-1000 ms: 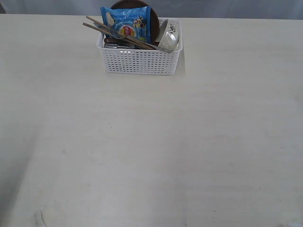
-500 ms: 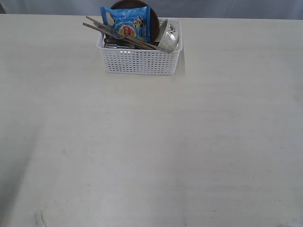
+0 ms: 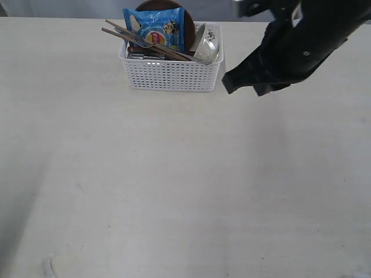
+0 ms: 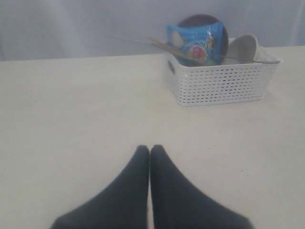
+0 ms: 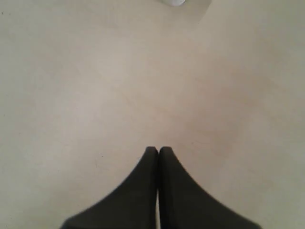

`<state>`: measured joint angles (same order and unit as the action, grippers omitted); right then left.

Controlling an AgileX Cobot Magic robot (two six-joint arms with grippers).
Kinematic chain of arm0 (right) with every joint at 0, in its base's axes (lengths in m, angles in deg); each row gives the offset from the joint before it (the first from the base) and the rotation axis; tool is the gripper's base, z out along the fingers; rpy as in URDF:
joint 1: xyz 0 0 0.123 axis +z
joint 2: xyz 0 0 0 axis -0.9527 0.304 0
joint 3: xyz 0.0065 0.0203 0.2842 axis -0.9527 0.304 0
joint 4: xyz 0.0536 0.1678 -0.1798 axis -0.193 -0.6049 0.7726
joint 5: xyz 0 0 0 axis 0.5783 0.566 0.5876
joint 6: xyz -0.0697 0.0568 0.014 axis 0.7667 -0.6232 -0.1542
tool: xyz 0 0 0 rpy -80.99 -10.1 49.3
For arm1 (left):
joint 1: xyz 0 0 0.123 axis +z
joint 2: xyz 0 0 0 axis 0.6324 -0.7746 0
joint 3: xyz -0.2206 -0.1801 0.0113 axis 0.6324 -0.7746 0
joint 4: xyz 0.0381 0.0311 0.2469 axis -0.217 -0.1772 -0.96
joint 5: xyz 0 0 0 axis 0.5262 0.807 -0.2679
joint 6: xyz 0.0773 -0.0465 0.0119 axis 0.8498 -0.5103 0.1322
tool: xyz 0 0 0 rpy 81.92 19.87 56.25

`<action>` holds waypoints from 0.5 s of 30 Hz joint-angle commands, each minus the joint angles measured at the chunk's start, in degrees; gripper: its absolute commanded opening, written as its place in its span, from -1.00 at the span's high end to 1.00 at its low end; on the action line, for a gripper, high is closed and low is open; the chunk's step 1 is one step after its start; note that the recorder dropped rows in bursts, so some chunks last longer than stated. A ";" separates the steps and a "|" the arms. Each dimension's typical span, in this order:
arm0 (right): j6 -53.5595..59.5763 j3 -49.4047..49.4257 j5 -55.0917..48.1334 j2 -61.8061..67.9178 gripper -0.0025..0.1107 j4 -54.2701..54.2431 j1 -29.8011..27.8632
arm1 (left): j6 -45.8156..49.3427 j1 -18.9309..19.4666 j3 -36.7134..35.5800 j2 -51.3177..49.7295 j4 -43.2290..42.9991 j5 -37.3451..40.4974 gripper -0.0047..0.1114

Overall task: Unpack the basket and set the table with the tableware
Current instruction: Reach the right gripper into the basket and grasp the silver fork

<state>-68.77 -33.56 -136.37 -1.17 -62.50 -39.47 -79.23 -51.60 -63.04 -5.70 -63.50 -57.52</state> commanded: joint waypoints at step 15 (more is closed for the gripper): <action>11.35 -22.46 -8.80 13.42 0.96 -1.52 0.63 | -0.04 -0.33 -0.18 0.19 -0.02 -0.12 0.92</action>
<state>-57.98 -49.22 -140.21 8.02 -64.43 -39.02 -79.23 -51.60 -63.04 -5.70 -63.50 -57.52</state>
